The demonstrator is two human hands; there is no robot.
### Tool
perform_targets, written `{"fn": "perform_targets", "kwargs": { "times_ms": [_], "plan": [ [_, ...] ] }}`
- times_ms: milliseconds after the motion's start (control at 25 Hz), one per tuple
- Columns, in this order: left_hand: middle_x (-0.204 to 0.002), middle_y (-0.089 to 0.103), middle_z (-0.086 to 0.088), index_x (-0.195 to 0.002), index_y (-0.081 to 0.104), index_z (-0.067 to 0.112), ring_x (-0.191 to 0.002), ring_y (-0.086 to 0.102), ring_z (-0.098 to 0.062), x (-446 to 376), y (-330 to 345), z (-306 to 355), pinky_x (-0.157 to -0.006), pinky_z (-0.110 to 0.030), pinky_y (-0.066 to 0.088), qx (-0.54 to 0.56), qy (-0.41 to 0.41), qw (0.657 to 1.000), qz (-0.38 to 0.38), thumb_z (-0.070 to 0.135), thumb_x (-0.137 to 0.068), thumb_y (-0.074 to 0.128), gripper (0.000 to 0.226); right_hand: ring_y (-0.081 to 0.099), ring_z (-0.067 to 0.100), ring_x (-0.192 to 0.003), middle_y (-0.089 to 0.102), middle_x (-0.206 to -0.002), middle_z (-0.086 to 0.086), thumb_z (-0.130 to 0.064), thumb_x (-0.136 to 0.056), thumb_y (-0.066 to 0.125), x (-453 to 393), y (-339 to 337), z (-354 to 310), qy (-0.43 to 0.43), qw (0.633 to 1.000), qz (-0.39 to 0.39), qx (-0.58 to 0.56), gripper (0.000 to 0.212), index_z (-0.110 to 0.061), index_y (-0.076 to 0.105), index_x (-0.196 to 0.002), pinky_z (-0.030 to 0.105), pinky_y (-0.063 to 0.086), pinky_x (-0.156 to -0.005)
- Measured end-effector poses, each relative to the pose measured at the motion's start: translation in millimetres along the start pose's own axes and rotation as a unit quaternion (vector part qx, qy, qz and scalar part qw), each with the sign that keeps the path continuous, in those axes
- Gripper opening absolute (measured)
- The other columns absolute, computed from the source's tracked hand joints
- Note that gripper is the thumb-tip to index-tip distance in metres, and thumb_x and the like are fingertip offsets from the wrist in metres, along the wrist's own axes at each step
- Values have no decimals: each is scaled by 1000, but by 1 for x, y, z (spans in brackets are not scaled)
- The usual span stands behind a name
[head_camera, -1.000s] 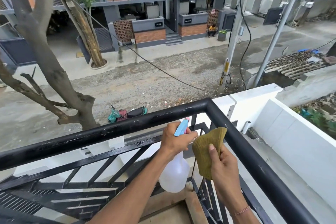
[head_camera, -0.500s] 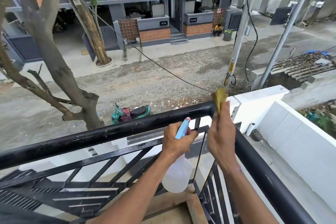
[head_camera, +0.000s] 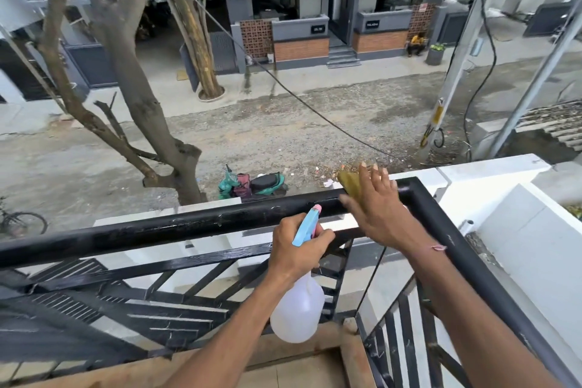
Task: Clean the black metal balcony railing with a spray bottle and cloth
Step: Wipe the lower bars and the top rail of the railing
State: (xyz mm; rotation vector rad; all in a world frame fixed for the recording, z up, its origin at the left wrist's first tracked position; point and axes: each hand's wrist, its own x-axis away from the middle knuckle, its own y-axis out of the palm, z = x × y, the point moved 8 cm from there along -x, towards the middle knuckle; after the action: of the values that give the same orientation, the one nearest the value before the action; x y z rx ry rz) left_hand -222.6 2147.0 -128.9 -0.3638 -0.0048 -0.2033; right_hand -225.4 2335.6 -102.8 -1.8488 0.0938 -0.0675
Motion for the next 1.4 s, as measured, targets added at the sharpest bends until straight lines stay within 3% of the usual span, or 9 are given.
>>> {"fn": "perform_targets", "kwargs": {
  "times_ms": [120,200,280,440,600,720,1120,1280,1400],
  "plan": [
    [-58,57,2,-57,58,27,-59,58,-15,-1,-11,-1,-57,-47,59,9,-1,1000,-2,19,-82,73,30,-9,31,-154,0,-168,11,-69,-76,71,-1,3,17,-87,985,-51,138,123,-17,-1,-161,48,-12,-121],
    [-57,56,3,-58,59,24,-58,58,-15,1,-14,-3,-57,-46,59,5,-1,1000,-3,18,-81,73,27,24,33,-148,35,-156,12,-82,-81,53,-2,3,14,-96,984,30,150,103,-14,27,-154,52,2,-125],
    [-57,56,2,-60,58,20,-59,60,-21,3,-20,-6,-57,-49,59,0,1,1000,-2,21,-79,71,23,49,30,-123,57,-127,9,-71,-99,26,-3,1,-1,-87,974,157,141,71,-13,50,-133,48,22,-120],
    [-64,57,-15,-60,56,20,-58,58,-18,12,-43,-14,-53,-41,59,11,-8,1000,9,20,-79,71,24,56,28,-95,64,-97,8,-41,-107,22,-3,5,-27,-95,941,303,115,49,-12,61,-105,44,38,-101],
    [-67,59,-20,-64,56,14,-60,58,-23,22,-83,-27,-49,-39,56,15,-10,999,26,27,-73,67,20,55,26,-80,62,-87,5,-38,-107,27,-15,22,-91,-107,943,292,122,43,-16,62,-96,42,42,-80],
    [-61,59,-9,-65,57,14,-62,61,-22,29,-119,-42,-52,-43,56,21,-22,999,41,27,-75,68,20,56,25,-80,63,-88,1,-41,-106,28,-14,31,-131,-116,943,282,132,41,-20,63,-102,42,41,-79],
    [-78,66,-19,-70,62,8,-83,68,-38,64,-230,-78,-51,-29,55,91,-42,989,112,26,-75,66,19,58,27,-71,62,-78,3,-46,-107,22,-20,76,-298,-158,951,247,98,51,-19,59,-86,40,41,-71],
    [-78,66,-20,-70,64,12,-80,70,-29,78,-278,-95,-53,-32,56,102,-53,984,139,24,-77,67,14,61,27,-70,64,-75,4,-48,-106,23,-23,91,-367,-168,960,203,91,53,-19,59,-81,39,42,-68],
    [-80,65,-23,-72,67,11,-80,67,-3,82,-309,-110,-53,-33,56,109,-63,980,155,19,-84,69,15,62,27,-69,65,-74,4,-49,-106,24,-23,99,-397,-173,961,196,84,53,-19,60,-81,38,39,-66]
  ]
}}
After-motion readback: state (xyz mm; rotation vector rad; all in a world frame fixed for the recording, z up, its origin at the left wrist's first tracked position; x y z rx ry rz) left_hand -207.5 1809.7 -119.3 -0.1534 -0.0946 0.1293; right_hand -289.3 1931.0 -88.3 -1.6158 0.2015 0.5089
